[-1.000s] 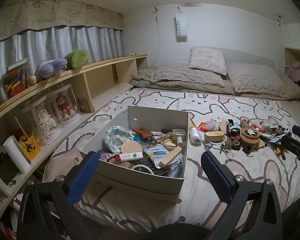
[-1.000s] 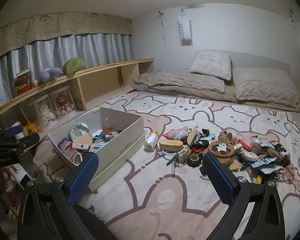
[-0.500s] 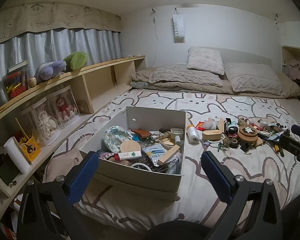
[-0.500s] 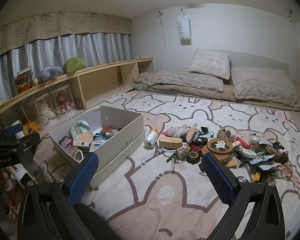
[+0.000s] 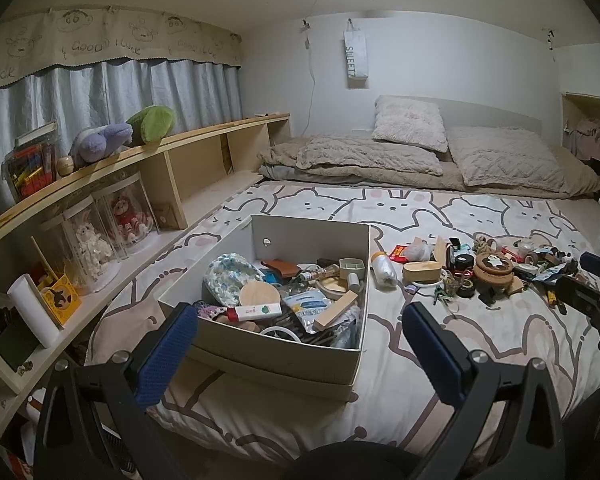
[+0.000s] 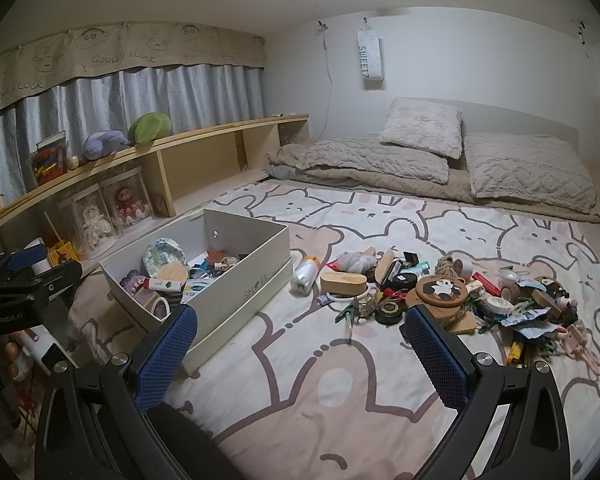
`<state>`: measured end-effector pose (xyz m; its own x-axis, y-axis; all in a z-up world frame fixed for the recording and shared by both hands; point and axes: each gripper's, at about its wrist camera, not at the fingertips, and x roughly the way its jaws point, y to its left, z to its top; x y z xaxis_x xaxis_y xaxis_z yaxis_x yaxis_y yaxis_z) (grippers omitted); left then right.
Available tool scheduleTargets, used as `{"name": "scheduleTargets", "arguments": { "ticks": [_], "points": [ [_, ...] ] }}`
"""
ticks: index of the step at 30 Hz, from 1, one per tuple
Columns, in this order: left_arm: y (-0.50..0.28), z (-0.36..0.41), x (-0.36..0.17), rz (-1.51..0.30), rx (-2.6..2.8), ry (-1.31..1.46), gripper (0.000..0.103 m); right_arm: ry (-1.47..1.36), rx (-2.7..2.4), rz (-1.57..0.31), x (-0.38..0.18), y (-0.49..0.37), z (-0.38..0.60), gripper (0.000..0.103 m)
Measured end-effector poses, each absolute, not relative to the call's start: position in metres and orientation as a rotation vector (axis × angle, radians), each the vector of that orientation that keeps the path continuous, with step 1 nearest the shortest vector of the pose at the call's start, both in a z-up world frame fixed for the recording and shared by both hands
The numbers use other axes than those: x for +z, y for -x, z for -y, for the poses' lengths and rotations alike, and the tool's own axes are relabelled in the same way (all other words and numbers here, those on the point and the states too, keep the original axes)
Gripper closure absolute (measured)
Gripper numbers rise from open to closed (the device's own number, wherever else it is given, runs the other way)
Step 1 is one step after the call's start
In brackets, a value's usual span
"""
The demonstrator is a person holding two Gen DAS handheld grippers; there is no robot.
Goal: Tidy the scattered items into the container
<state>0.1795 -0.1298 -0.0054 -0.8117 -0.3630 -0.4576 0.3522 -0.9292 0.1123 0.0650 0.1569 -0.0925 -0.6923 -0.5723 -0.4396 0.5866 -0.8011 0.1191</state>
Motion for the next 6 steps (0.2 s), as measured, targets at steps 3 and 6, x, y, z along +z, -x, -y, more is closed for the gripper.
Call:
{"name": "scheduleTargets", "arguments": {
  "ticks": [3, 6],
  "points": [
    [-0.1797, 0.1262, -0.0034, 0.039, -2.679, -0.675, 0.0, -0.62, -2.424, -0.041, -0.0937, -0.0668, -0.1574, 0.0],
    [-0.1802, 0.1254, -0.0022, 0.043, -2.679, -0.669, 0.0, -0.621, -2.424, -0.041, -0.0947, -0.0678, -0.1576, 0.0]
  ]
}}
